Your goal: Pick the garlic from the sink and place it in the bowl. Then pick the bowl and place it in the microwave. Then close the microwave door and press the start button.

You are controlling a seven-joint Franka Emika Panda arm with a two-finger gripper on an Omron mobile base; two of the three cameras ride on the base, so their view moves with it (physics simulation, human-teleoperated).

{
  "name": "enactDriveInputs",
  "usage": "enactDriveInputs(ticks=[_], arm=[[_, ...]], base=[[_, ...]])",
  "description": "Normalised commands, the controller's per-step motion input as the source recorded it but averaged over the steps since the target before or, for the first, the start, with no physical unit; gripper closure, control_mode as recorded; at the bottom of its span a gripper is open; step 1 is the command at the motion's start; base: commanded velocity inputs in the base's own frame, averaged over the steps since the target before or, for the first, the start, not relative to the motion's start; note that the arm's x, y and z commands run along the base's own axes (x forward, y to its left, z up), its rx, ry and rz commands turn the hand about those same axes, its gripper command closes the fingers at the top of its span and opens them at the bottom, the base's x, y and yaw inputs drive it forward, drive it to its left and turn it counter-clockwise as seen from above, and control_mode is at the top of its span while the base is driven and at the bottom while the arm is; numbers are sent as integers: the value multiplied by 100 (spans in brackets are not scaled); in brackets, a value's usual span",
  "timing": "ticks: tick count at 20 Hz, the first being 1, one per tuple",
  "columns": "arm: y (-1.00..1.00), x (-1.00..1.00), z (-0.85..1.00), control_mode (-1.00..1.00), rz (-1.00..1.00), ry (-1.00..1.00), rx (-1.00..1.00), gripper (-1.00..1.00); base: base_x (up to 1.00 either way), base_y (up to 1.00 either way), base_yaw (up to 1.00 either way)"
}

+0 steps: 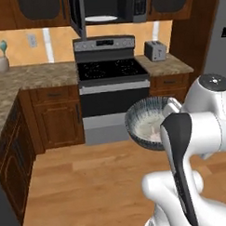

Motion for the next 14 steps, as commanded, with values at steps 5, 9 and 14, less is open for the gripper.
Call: enactDriveInputs(ticks=[5, 9, 14], arm=[[0, 0, 0, 100, 0, 0, 0, 100], [0, 0, 0, 100, 0, 0, 0, 100], [0, 0, 0, 100, 0, 0, 0, 100]], base=[[100, -28, -30], [100, 0, -17], [100, -8, -1]])
